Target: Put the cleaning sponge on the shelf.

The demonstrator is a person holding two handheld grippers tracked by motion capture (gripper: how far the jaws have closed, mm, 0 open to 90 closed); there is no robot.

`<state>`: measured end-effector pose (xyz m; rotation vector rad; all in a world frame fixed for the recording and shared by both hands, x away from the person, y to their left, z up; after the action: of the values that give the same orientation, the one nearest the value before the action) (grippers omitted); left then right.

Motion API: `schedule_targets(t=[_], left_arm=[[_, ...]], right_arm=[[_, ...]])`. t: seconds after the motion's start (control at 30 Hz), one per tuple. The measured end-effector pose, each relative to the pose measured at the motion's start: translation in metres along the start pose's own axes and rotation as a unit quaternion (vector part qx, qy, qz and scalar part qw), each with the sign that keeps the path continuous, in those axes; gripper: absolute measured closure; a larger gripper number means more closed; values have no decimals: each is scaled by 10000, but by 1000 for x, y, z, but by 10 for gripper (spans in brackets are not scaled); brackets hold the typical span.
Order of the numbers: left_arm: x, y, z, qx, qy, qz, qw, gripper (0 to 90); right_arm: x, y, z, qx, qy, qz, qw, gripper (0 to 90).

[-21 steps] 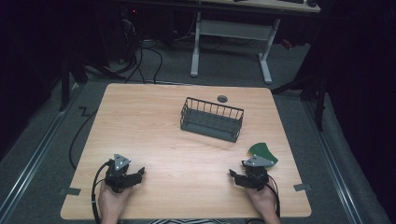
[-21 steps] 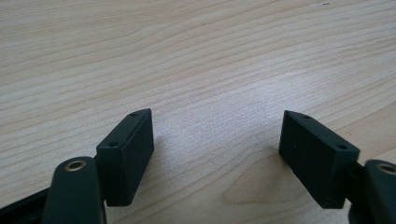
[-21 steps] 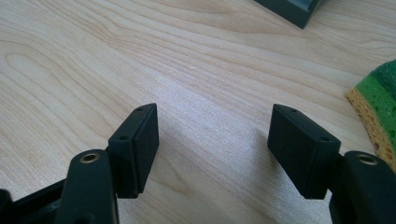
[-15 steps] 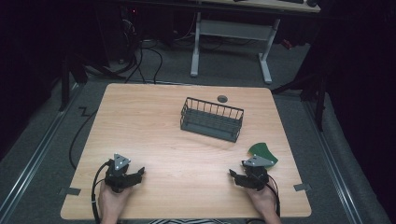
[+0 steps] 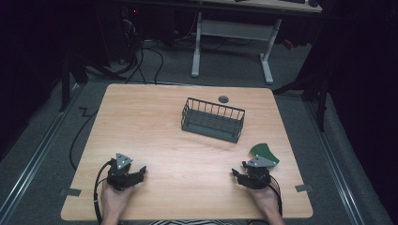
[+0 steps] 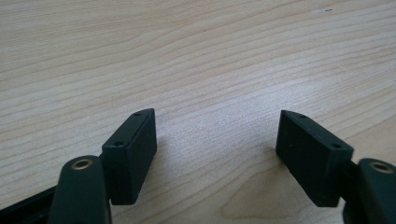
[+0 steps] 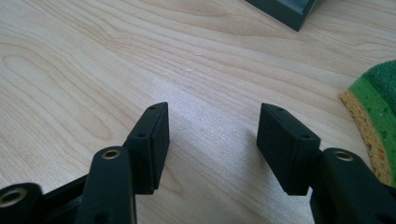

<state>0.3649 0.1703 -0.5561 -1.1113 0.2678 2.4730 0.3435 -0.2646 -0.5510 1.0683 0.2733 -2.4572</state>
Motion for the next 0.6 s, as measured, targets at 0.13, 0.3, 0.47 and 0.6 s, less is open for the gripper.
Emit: schedule_targets(t=[0.13,0.3,0.47,0.6], left_arm=[[-3,1,-1,57,2,-17,10000,335],[-10,4,-1,133,67,-76,9999,364],[-18,6,0,225,122,-90,9996,378],[-22,6,0,293,150,-64,9994,389]], right_arm=[[0,1,1,25,-45,-54,10000,492],[-3,4,5,20,5,-150,9999,501],[-7,7,9,12,97,-219,9997,506],[-7,9,11,17,117,-285,9995,510]])
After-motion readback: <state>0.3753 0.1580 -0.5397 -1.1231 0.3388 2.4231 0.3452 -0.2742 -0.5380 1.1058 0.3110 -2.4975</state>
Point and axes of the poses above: each handheld gripper's, and its own axes: z roughly backward along the jaws, x roughly out of its underside, y roughly to its right, the point moved 3 cm from there along -z, roughly forward along the jaws, and after that the axes turned 2 degrees about -z, right-handed, at the moved point
